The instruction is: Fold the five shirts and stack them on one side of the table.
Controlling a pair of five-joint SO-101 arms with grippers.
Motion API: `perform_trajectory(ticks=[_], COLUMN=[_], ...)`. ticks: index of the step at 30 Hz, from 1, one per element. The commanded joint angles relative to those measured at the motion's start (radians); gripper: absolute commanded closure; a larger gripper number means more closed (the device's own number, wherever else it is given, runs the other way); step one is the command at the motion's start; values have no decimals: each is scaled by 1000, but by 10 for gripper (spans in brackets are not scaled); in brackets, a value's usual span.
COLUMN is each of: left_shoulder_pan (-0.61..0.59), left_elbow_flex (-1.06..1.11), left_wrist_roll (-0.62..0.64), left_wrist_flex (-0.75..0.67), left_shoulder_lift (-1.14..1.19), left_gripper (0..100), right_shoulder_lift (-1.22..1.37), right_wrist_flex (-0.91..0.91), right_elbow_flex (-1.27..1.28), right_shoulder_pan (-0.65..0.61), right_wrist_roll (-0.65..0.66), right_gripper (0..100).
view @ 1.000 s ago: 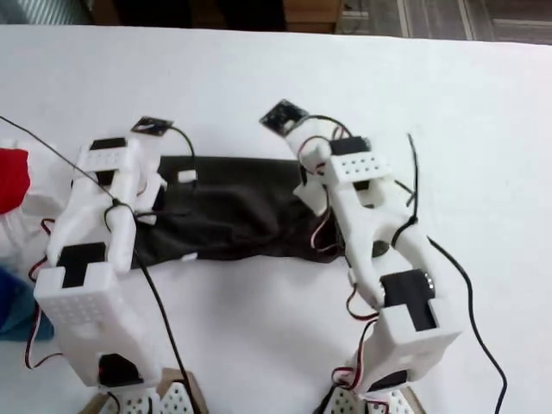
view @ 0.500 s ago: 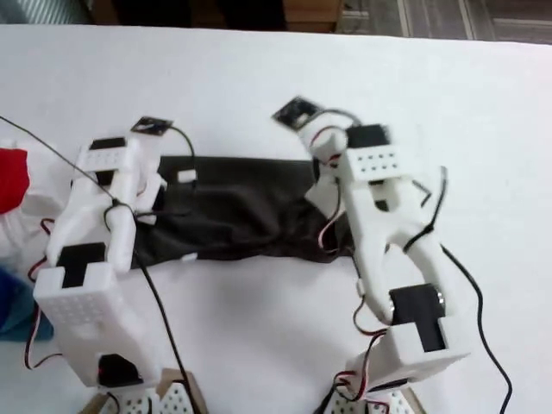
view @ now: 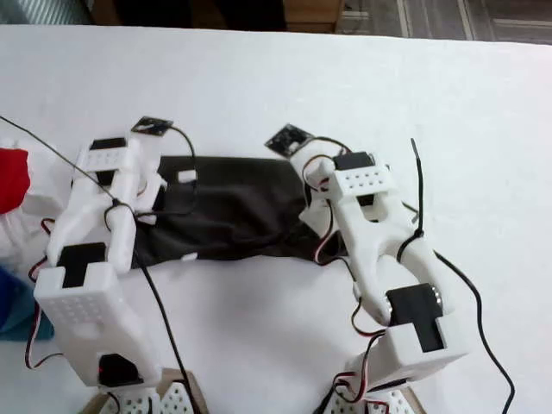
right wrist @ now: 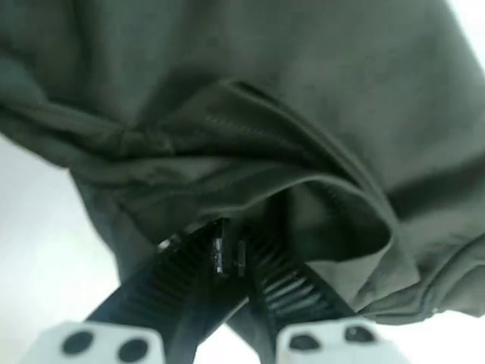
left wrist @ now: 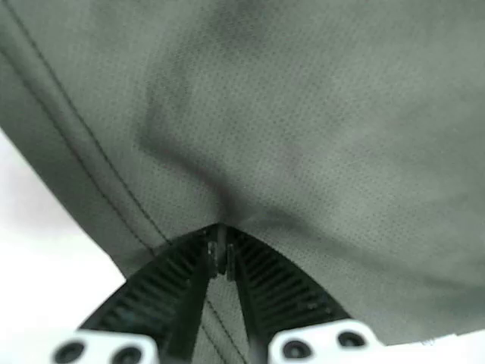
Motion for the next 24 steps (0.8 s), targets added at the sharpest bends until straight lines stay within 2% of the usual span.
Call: perform_trajectory(ticks=[1,9,13,18,24], left_shoulder_pan=[6,6,6,6,6], left_elbow_flex=[-28,-28,-28,-28,-28], left_wrist_roll=[-8,-8,-8,-8,-8], left_wrist_flex=[0,0,0,0,0], left_shoulder_lift=[12,12,12,12,12], left_gripper=[976,976,976,976,976], right_shoulder_lift=[-54,102,183,239,320], right_wrist_flex=[-68,-108,-110,-79,-58], right_elbow_flex=[-5,-72,-163,-316,-417], right_shoulder_pan=[-5,-5,-5,-4,-1], right_wrist_roll=[-9,-64,-66,-158,-186], right_gripper=[978,978,978,978,978])
